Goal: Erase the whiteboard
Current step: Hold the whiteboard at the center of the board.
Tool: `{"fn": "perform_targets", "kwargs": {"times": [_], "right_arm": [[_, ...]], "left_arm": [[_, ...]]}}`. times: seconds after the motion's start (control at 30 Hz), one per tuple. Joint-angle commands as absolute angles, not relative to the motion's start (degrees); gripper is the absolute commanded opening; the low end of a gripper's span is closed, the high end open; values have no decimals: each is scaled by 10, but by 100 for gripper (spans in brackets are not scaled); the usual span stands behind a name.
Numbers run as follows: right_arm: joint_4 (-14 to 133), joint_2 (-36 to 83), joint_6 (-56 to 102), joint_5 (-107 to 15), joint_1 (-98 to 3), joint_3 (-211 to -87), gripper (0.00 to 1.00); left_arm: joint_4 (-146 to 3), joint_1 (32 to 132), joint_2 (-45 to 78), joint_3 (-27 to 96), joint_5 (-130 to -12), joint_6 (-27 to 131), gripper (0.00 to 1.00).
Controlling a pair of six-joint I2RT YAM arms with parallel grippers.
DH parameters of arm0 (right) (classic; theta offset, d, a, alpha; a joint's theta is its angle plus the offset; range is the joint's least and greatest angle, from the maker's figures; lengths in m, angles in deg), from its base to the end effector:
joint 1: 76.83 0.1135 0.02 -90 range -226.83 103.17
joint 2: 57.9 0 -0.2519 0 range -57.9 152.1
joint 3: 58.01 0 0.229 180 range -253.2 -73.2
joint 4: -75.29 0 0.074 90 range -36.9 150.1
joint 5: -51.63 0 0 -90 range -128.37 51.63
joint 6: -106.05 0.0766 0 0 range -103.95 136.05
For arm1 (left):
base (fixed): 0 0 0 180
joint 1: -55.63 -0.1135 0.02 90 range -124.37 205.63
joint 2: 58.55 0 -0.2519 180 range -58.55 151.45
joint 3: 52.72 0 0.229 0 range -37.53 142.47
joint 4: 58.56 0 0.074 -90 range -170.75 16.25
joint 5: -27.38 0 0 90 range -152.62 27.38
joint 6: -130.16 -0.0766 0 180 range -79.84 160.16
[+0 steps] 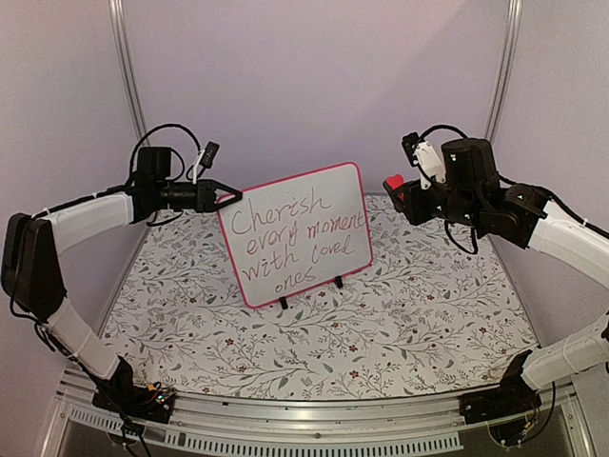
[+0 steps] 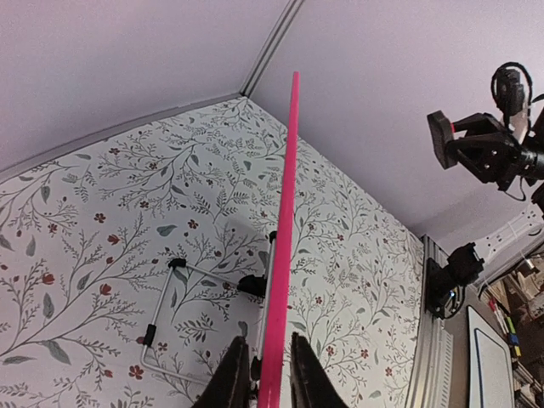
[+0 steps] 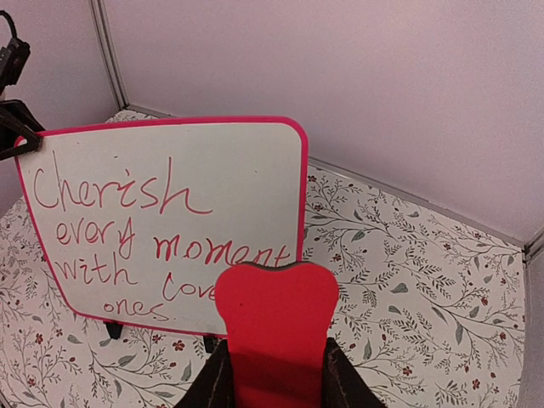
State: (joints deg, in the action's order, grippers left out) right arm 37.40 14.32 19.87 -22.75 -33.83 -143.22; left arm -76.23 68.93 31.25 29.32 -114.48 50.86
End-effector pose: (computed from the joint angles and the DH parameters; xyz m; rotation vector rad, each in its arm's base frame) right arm 0.2337 0.1897 0.3426 -0.5030 1.9329 0.2541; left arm 0.3322 -0.1404 0.2824 0.6364 1.9157 -1.1712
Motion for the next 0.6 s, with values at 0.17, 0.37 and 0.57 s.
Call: {"fn": "perform_targets", "kwargs": {"times": [0.17,0.37,0.57], "right_arm": [[379,134,199,-231,-343,-1433,30],[380,133,199,-244,-342,-1435,30],[397,143,185,-303,-325,-1438,30]], "left_arm": [[-780,702,331,302,-1142,513,0],[-799,730,314,306,-1106,530,0],[-718,773,253,216,-1072,593,0]]}}
